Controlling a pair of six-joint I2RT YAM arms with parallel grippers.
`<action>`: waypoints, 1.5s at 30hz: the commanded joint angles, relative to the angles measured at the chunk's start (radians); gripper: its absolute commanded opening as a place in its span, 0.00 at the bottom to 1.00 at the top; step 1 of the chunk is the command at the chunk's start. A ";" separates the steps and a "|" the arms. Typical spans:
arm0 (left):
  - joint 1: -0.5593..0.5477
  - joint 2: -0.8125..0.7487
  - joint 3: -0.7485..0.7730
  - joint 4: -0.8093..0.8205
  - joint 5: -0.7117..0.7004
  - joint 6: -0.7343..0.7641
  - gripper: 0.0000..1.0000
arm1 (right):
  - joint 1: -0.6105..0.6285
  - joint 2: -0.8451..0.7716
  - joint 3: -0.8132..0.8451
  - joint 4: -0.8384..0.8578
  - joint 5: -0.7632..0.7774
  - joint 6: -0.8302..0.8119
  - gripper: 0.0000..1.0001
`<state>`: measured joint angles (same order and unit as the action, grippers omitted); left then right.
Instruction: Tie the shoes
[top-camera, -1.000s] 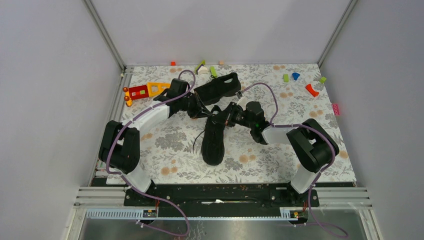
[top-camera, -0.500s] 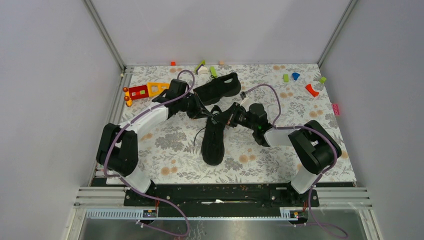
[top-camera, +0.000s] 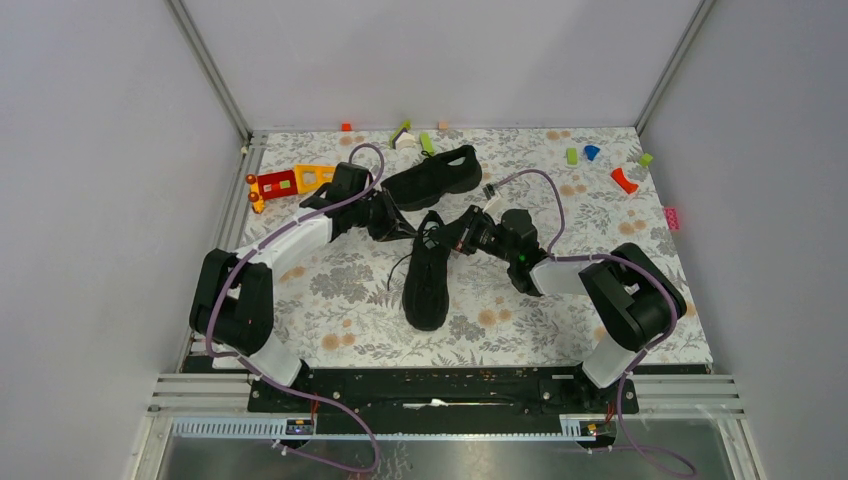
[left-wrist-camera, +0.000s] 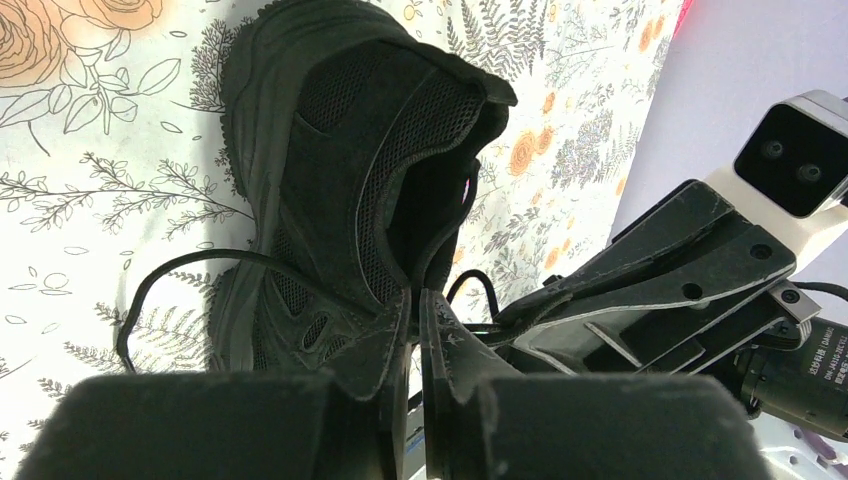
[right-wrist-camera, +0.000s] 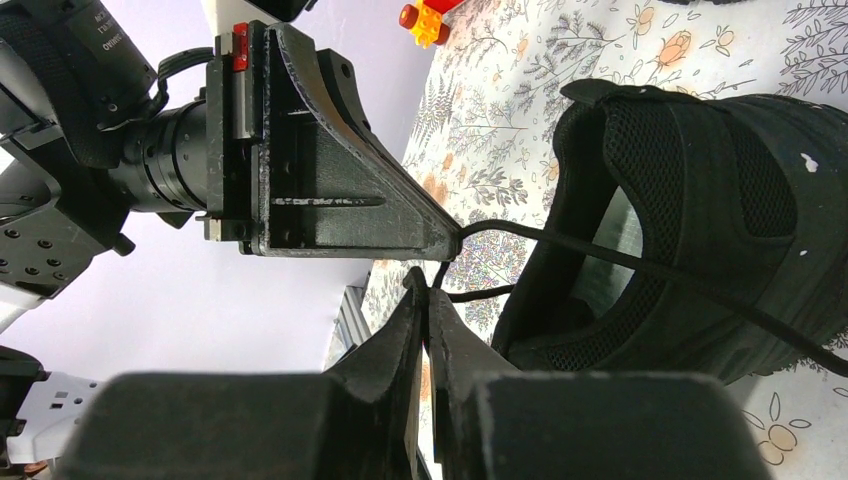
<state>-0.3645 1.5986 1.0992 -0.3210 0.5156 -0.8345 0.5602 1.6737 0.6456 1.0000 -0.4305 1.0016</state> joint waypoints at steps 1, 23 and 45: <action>0.013 -0.036 -0.011 0.037 0.004 0.021 0.07 | -0.008 -0.032 -0.001 0.069 0.003 -0.002 0.00; -0.069 -0.341 -0.385 0.441 -0.084 -0.149 0.00 | -0.011 -0.013 0.003 0.080 0.015 0.031 0.00; -0.201 -0.368 -0.348 0.400 -0.277 0.017 0.01 | -0.015 -0.018 0.020 0.020 0.015 0.015 0.02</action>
<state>-0.5365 1.2285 0.6987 0.0444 0.2935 -0.8661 0.5552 1.6737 0.6437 1.0264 -0.4290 1.0370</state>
